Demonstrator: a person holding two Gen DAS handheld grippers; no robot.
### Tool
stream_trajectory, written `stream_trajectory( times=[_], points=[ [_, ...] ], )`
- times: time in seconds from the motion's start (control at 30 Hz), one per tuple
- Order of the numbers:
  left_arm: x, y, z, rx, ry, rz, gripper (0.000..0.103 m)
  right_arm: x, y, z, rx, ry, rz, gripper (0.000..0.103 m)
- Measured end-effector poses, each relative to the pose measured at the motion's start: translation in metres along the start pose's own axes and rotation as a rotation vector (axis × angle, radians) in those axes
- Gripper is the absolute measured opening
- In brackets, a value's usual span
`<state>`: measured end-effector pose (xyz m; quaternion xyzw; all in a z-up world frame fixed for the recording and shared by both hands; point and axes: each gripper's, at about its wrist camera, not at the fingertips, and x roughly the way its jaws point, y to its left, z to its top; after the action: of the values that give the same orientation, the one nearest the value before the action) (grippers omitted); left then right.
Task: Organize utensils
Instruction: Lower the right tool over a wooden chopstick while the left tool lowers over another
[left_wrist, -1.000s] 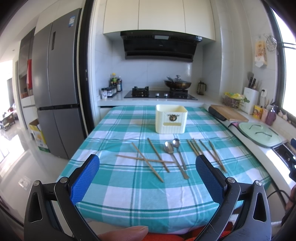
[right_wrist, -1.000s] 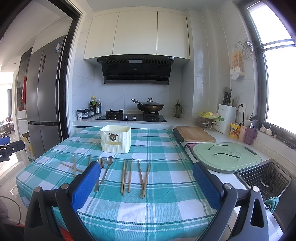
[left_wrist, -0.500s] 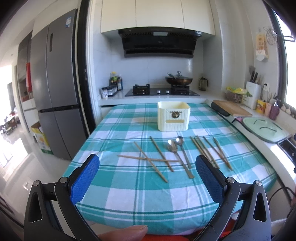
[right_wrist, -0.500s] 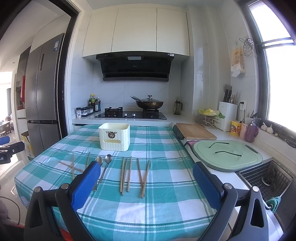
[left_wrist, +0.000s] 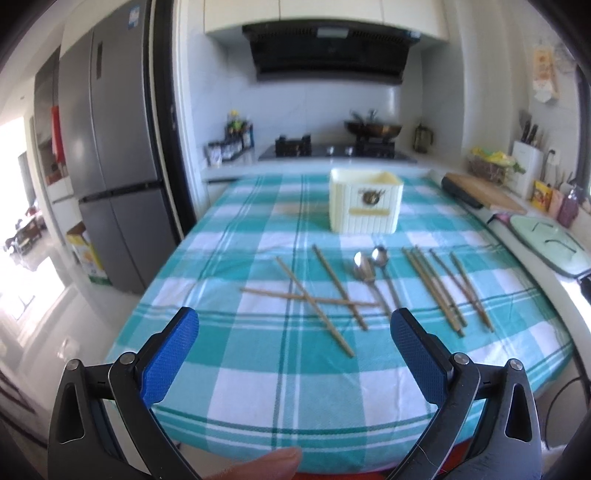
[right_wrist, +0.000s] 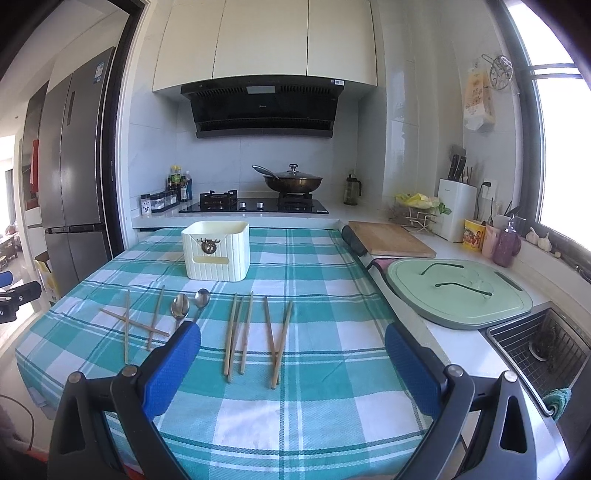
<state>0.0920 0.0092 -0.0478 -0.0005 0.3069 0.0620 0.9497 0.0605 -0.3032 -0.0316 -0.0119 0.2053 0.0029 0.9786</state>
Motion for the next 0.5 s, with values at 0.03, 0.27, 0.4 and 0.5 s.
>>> stream_trajectory(
  times=[0.03, 0.27, 0.4, 0.5],
  points=[
    [0.009, 0.002, -0.001, -0.013, 0.028, 0.007, 0.103, 0.005, -0.001, -0.001, -0.003, 0.009, 0.0, 0.102],
    [0.065, 0.013, -0.011, -0.075, 0.162, 0.018, 0.103, 0.036, -0.006, -0.001, -0.015, 0.045, -0.023, 0.102],
    [0.084, 0.011, -0.01, -0.071, 0.204, 0.013, 0.103, 0.063, -0.016, -0.001, -0.024, 0.071, -0.03, 0.102],
    [0.096, 0.007, -0.009, -0.064, 0.212, -0.006, 0.103, 0.097, -0.024, -0.006, -0.012, 0.132, -0.014, 0.102]
  ],
)
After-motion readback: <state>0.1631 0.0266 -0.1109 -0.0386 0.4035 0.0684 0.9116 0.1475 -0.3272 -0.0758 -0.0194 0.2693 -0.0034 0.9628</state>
